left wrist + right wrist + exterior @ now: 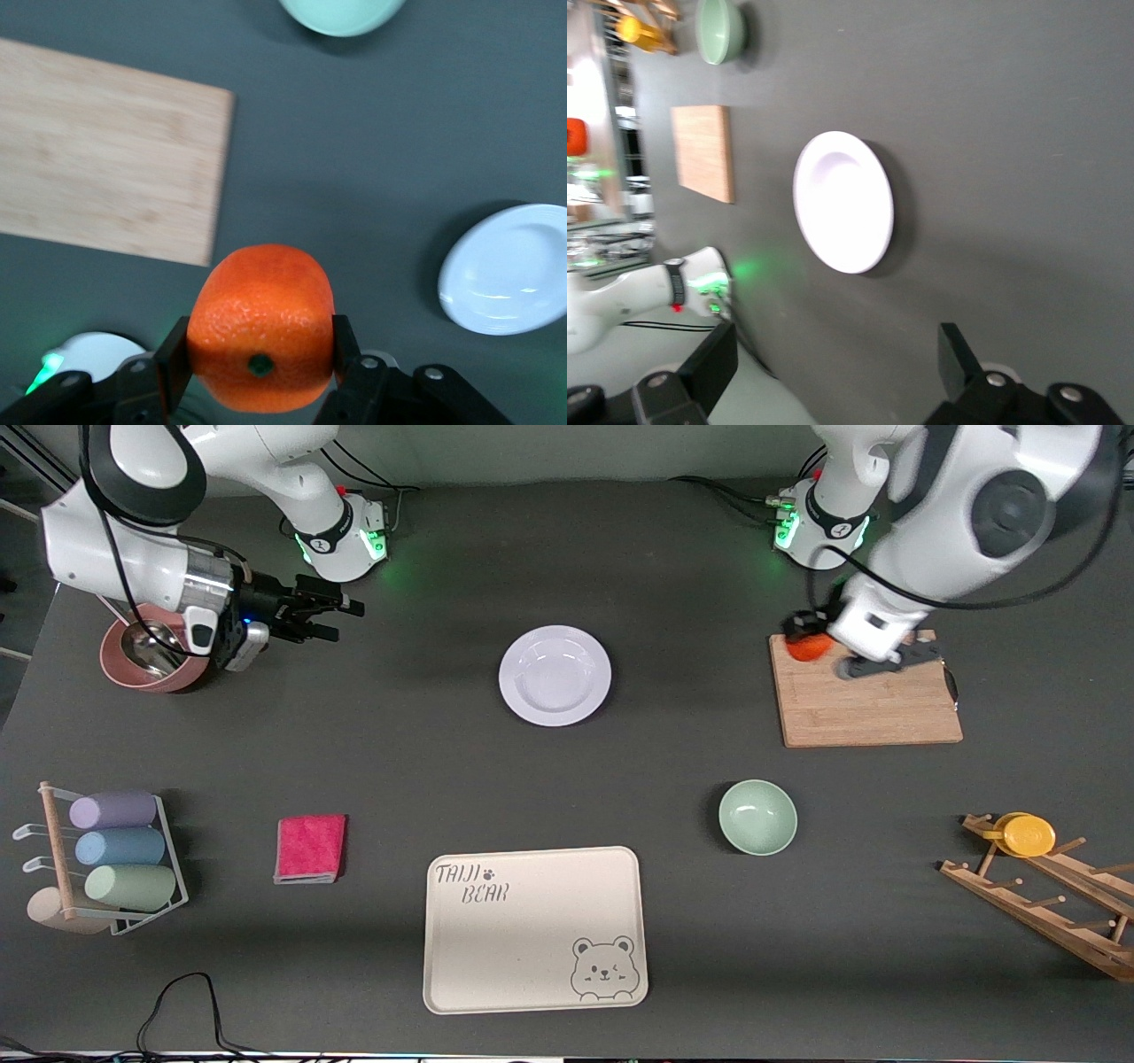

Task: Place orange and plate with both arms
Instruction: 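Carry the orange with the left gripper over the white plate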

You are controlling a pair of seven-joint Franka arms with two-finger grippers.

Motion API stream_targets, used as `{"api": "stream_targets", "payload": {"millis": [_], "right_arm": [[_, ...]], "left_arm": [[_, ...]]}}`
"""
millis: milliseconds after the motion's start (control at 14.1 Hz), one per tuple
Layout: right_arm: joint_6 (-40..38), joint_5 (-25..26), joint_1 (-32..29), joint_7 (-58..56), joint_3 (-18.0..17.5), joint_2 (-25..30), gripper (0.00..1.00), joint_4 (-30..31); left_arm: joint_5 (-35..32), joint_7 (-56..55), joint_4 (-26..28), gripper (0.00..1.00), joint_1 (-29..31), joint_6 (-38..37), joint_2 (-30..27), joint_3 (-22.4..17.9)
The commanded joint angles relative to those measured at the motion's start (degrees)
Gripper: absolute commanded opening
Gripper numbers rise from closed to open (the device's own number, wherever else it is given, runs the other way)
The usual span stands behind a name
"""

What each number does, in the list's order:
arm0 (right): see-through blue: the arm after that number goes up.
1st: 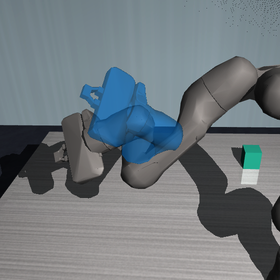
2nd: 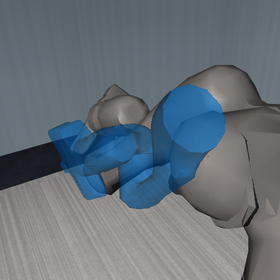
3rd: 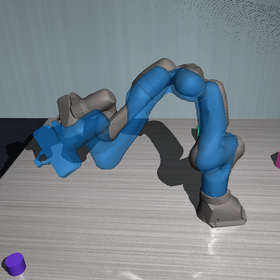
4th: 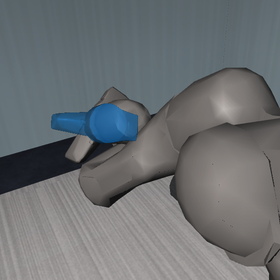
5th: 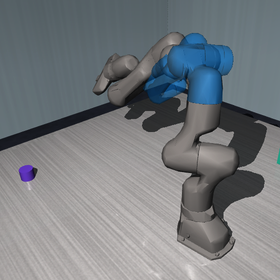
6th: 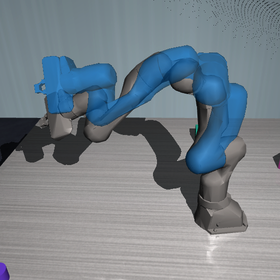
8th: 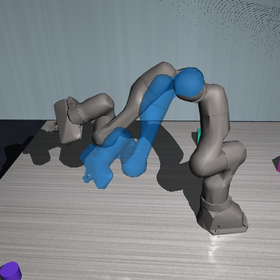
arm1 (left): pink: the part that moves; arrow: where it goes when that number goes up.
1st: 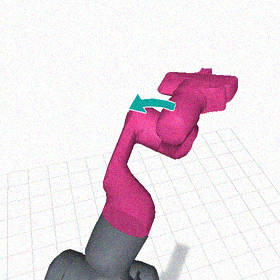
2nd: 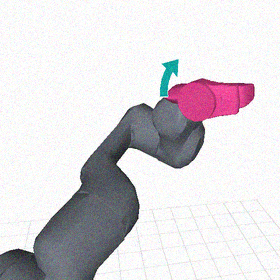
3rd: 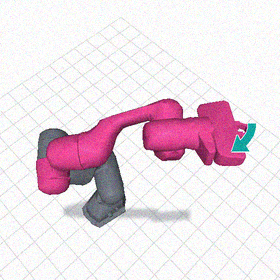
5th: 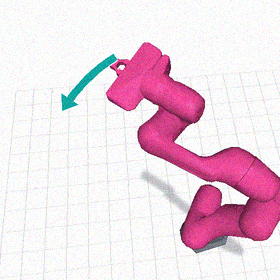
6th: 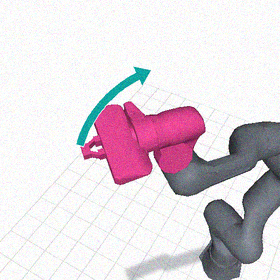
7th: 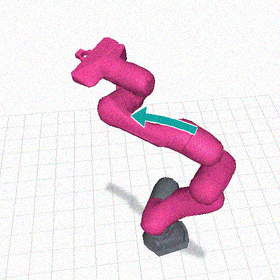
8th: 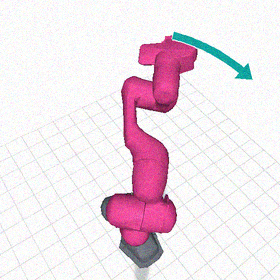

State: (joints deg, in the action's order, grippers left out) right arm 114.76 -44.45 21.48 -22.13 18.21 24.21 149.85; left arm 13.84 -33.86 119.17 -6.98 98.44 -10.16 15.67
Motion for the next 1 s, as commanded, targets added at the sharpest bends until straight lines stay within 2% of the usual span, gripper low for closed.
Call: {"api": "stream_targets", "payload": {"millis": [0,213,355,569,711,782,924], "right_arm": [[2.92,-8.69,0.58,-8.6,0.34,-3.19,1.0,2.81],[3.11,-19.5,0.58,-22.73,0.43,-10.13,1.0,5.18],[2.76,-26.44,0.58,-31.96,0.34,-16.36,1.0,5.63],[0.75,-34.1,0.49,-43.31,0.34,-25.41,1.0,5.54],[-3.11,-41.64,0.58,-51.22,0.34,-32.7,1.0,5.37],[-4.87,-43.77,0.58,-54.04,0.34,-36.05,1.0,5.02],[-5.51,-44.32,0.49,-56.18,0.34,-39.49,1.0,3.88]], "left_arm": [[2.68,-12.5,-4.29,0.12,-2.77,2.35,4.6,6.36],[2.33,-24.03,-8.59,0.12,-3.04,9.9,12.24,15.51],[1.63,-29.14,-10.18,0.12,-6.09,16.83,17.78,18.6],[-2.31,-34.42,-10.19,0.12,-13.3,26.95,25.6,18.52],[-8.62,-39.68,-10.53,0.12,-16.65,33.19,31.83,18.26],[-12.74,-43.19,-11.23,0.12,-17.36,35.31,35.0,18.17],[-19.78,-49.43,-15.0,0.12,-18.59,35.51,40.98,18.0]]}}
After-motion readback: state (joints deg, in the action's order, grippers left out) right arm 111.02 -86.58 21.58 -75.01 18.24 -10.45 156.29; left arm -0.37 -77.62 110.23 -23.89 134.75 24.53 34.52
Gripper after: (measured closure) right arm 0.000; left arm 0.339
